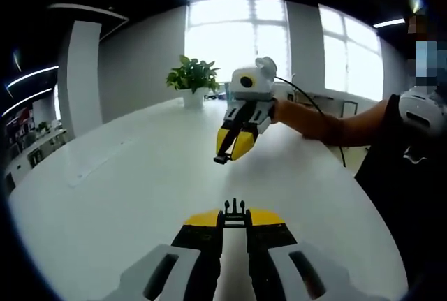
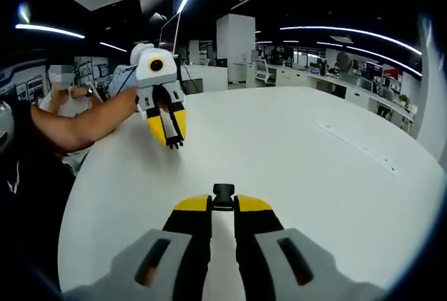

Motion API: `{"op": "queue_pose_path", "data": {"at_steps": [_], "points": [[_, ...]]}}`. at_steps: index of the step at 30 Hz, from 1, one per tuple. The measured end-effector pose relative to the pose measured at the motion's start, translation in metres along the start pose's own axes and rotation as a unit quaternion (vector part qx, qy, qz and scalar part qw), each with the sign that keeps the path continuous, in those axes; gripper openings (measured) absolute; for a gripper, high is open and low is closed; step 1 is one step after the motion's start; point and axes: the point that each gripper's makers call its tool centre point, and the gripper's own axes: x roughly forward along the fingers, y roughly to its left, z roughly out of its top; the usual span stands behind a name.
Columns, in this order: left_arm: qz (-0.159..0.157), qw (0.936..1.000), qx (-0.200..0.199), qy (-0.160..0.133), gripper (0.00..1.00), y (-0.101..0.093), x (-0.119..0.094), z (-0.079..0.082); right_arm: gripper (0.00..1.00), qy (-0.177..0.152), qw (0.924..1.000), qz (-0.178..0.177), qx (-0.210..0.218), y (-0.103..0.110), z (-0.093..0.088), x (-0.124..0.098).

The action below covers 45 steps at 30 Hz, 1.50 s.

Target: Snap the two parts of the plastic buckle together until the buckle closes and remains connected.

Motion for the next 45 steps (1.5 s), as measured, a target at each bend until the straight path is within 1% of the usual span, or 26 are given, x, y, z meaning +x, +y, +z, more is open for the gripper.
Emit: {"op": "queue_pose_path", "data": {"at_steps": [2,4,9,13,15,20,24,30,35,38,42,45], "points": [[-0.002,1.0000,0.000,0.001,0.11,0.003,-0.001,0.000,0.10,-0.009,0.9999,0.000,0.004,-0.009,0.003,-0.003],[-0.005,1.0000,-0.005,-0.003,0.11,0.005,-0.002,0.001,0.10,-0.011,0.9999,-0.001,0.007,-0.013,0.002,-0.005],[-0.011,0.9999,-0.003,-0.006,0.11,-0.004,-0.004,0.000,0.10,-0.005,0.9999,0.004,0.010,-0.006,0.000,-0.001],[-0.014,0.9999,0.002,-0.005,0.11,-0.009,-0.007,-0.001,0.10,-0.006,1.0000,0.007,0.002,-0.003,0.002,-0.001],[-0.011,0.9999,0.004,-0.001,0.11,-0.008,-0.007,-0.003,0.10,-0.004,0.9999,0.015,0.000,0.003,0.001,0.000],[-0.016,0.9999,-0.002,0.004,0.11,-0.004,-0.010,-0.006,0.10,-0.003,0.9998,0.020,0.001,0.017,-0.007,-0.002],[-0.023,0.9997,0.000,-0.002,0.11,-0.003,-0.009,-0.003,0.10,-0.001,0.9998,0.020,0.000,0.019,-0.008,-0.002],[-0.025,0.9996,0.002,0.010,0.11,-0.005,-0.009,-0.012,0.10,-0.001,0.9996,0.026,-0.001,0.024,-0.006,-0.001],[-0.034,0.9994,0.004,0.004,0.11,-0.013,-0.010,-0.010,0.10,0.000,0.9989,0.046,-0.006,0.032,-0.005,0.000],[-0.037,0.9993,0.006,0.005,0.11,-0.020,-0.008,-0.011,0.10,-0.003,0.9970,0.072,-0.028,0.043,-0.005,0.000],[-0.039,0.9992,0.010,0.006,0.11,-0.020,-0.008,-0.012,0.10,0.010,0.9961,0.078,-0.039,0.051,-0.010,0.005],[-0.039,0.9991,0.012,0.008,0.11,-0.021,-0.007,-0.013,0.10,0.014,0.9950,0.089,-0.043,0.055,-0.012,0.005]]}}
